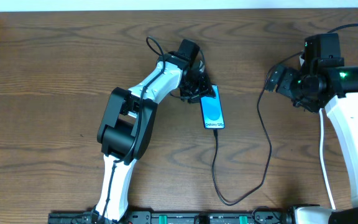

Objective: Plug charger to phone and switch on socket
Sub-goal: 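Lower the plugged phone onto the table with the left gripper, then open the left gripper and lift it away from the phone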

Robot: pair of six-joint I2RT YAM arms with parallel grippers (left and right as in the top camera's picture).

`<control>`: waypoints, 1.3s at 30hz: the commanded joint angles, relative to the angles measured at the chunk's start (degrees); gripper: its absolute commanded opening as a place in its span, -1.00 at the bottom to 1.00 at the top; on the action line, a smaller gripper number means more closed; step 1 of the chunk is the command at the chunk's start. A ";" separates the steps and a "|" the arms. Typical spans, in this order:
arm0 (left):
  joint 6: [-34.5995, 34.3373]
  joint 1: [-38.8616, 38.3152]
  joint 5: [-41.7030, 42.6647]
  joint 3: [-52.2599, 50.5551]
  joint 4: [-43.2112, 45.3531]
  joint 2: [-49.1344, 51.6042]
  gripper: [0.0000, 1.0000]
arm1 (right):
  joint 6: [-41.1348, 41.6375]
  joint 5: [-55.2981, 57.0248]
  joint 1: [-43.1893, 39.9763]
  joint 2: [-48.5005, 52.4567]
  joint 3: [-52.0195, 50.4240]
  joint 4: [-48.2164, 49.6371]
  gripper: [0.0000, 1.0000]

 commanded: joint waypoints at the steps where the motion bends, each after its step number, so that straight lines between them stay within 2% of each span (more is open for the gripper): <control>1: 0.37 0.35 -8.24 -1.22 -0.83 2.56 -0.12 | 0.63 0.72 0.04 -0.46 -0.17 -0.20 0.98; 20: 0.37 0.35 -13.66 -1.22 -2.08 2.56 -0.09 | 0.61 0.74 0.02 -0.46 -0.17 -0.20 0.99; 23: 0.37 0.44 -15.37 -1.20 -2.10 2.56 0.59 | 0.46 0.74 0.04 -0.46 -0.17 -0.20 0.99; 24: 0.39 0.57 -15.58 -1.20 -2.10 2.54 0.68 | 0.35 0.74 0.02 -0.46 -0.17 -0.20 0.98; 33: 3.43 5.46 -17.03 -1.09 -4.42 -1.20 0.76 | -0.04 0.94 0.02 -0.46 -0.17 -0.20 0.98; 36: 3.65 7.37 -23.61 -1.05 -7.30 -4.09 0.76 | -0.04 0.98 0.02 -0.46 -0.17 -0.17 0.99; 39: 7.58 8.94 -31.47 -1.05 -10.99 -7.93 0.76 | -0.04 1.18 0.02 -0.46 -0.17 -0.15 0.99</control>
